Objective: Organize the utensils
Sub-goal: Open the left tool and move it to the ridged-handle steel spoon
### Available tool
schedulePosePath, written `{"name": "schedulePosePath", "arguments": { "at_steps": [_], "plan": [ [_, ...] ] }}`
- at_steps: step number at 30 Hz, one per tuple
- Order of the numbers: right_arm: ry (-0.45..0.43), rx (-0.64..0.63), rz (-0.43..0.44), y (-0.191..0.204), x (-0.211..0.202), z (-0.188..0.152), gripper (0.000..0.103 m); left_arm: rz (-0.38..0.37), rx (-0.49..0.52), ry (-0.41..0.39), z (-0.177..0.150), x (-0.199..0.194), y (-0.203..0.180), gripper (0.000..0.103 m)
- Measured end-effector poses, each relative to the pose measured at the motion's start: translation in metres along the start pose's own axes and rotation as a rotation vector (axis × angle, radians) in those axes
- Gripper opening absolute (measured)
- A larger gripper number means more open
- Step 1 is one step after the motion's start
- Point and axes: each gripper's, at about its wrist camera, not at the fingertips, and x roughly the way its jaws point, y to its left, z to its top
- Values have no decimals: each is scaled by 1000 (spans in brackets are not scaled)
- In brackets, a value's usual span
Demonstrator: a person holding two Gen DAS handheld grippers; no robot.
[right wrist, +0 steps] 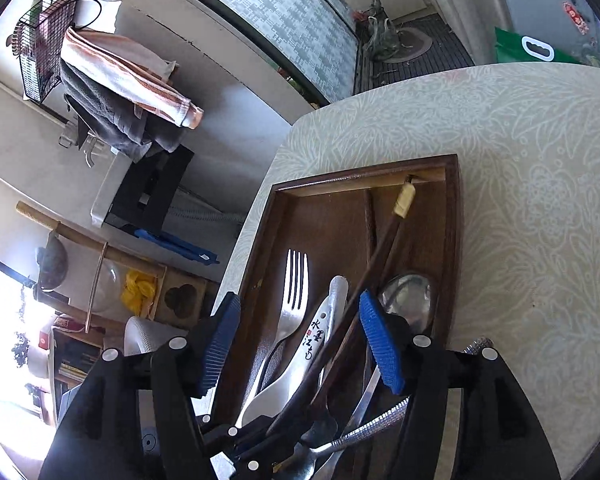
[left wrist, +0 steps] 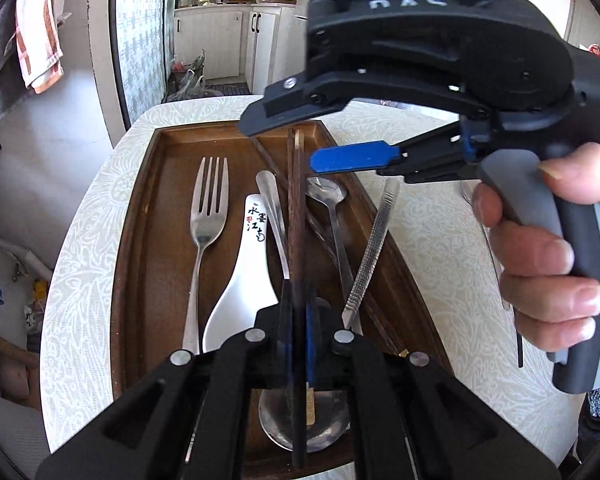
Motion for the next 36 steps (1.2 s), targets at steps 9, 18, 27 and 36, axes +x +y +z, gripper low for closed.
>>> {"name": "schedulePosePath", "arguments": {
  "at_steps": [9, 18, 27, 36],
  "plan": [
    [-53, -72, -50, -5, -45, -8, 77, -39, -5, -58, 2, -20, -11, 69],
    [-156, -47, -140, -81, -142, -28, 84, -160, 144, -101, 1, -34, -78, 85],
    [-220, 52, -151, -152, -186, -44, 82, -230, 307, -46, -10, 2, -151, 85],
    [-191, 48, -158, -191, -168, -22, 63, -250, 263, -19, 14, 41, -172, 85]
  ]
}}
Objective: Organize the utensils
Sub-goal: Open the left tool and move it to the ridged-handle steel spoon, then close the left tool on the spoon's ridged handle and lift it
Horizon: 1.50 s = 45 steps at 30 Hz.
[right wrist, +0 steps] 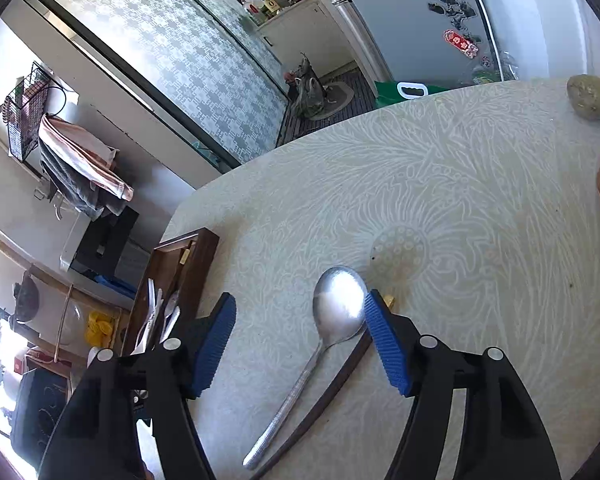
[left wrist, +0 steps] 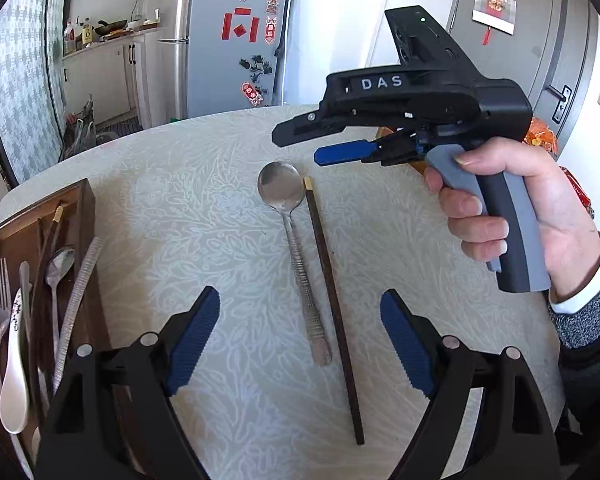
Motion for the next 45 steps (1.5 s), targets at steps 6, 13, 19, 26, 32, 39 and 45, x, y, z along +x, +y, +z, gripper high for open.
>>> {"name": "schedulePosePath", "arguments": {
  "at_steps": [6, 13, 19, 26, 32, 39, 45],
  "plan": [
    [33, -9, -4, -14, 18, 7, 51, -22, -14, 19, 5, 17, -4, 85],
    [54, -70, -17, -12, 27, 6, 42, -38, -6, 20, 1, 22, -4, 85],
    [52, -138, -57, -5, 30, 1, 36, -43, -5, 47, -3, 32, -3, 85],
    [52, -142, -64, -11, 34, 2, 10, -57, -37, 58, -2, 34, 5, 85],
    [50, -68, 55, -9, 21, 4, 2, -37, -37, 52, -3, 34, 5, 85],
    [44, -30, 151, 6, 0, 5, 2, -10, 14, 38, -3, 30, -5, 62],
    [29, -70, 145, 18, -12, 3, 2, 39, 3, 38, -1, 25, 2, 11]
  ]
}}
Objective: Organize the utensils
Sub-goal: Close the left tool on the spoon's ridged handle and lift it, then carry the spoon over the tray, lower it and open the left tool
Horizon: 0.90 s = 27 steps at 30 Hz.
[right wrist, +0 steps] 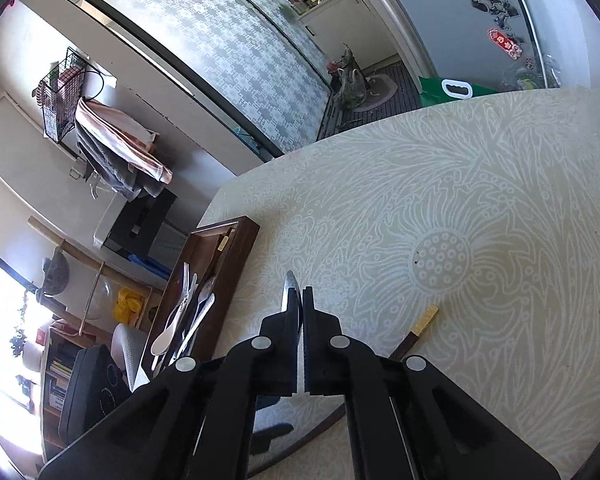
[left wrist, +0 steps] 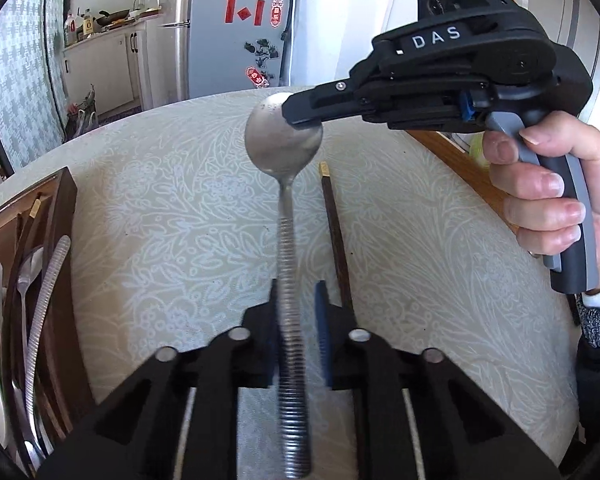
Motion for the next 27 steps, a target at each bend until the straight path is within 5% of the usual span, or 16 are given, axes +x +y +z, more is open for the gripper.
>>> {"name": "schedulePosePath", "arguments": {
  "at_steps": [15, 27],
  "plan": [
    [-13, -53, 10, 47, 8, 12, 2, 12, -49, -55, 4, -47, 25, 11],
    [118, -157, 92, 144, 120, 26, 2, 185, -199, -37, -32, -97, 131, 10]
  ]
}}
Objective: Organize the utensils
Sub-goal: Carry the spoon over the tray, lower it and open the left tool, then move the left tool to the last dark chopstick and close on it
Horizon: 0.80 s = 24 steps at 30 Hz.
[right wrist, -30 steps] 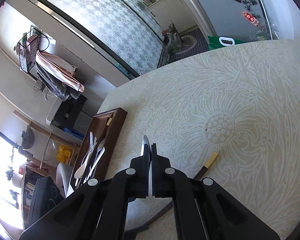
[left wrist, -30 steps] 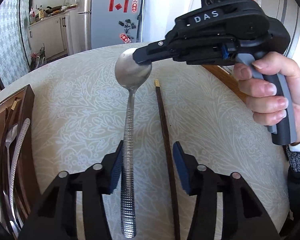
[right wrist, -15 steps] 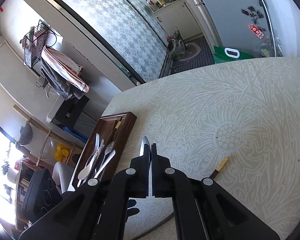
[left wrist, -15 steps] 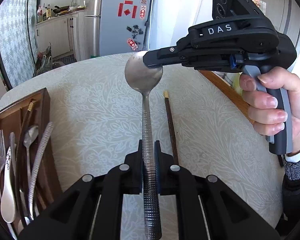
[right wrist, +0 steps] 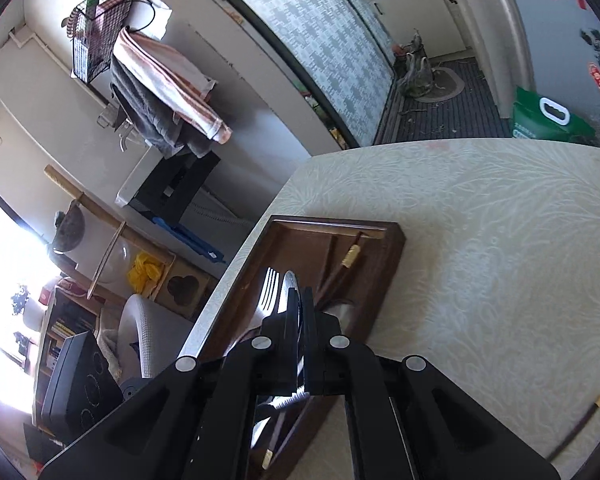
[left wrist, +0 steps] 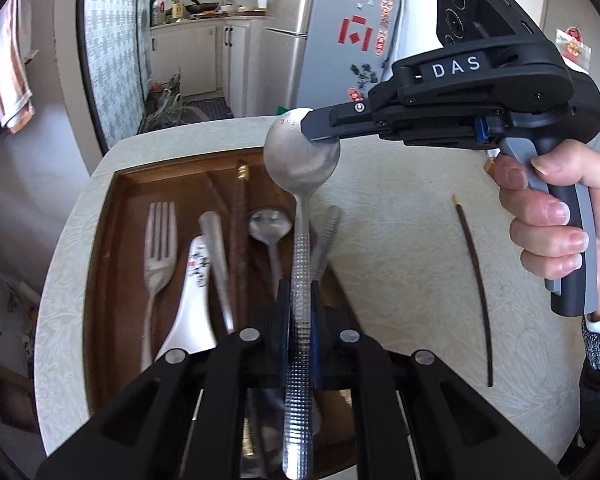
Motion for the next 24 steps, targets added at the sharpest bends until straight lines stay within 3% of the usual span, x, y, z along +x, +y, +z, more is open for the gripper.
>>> {"name": "schedulePosePath", "arguments": {
  "at_steps": [3, 5, 6, 7, 13, 16, 17, 20, 24],
  "plan": [
    [32, -16, 1, 13, 26, 5, 2, 25, -37, 6, -2, -2, 21, 11],
    [52, -18, 0, 18, 42, 8, 2, 41, -46, 11, -4, -2, 30, 30],
    [61, -21, -2, 19, 47, 7, 2, 42, -52, 4, -5, -3, 33, 50],
    [68, -23, -5, 20, 52, 7, 2, 46, -53, 0, -7, -5, 35, 58],
    [101, -32, -44, 20, 71, 3, 2, 52, -41, -12, -10, -10, 38, 70],
    [105, -38, -81, 23, 75, 1, 7, 47, -16, -25, -12, -16, 32, 75],
    [100, -41, -91, 24, 74, 0, 15, 49, -11, -31, -12, -18, 28, 76],
    [72, -36, -100, 25, 61, -1, 54, 24, -2, -45, -13, -26, 17, 78],
    [15, -37, -102, 19, 19, -5, 65, -44, 46, -66, -15, -31, -11, 78]
  ]
}}
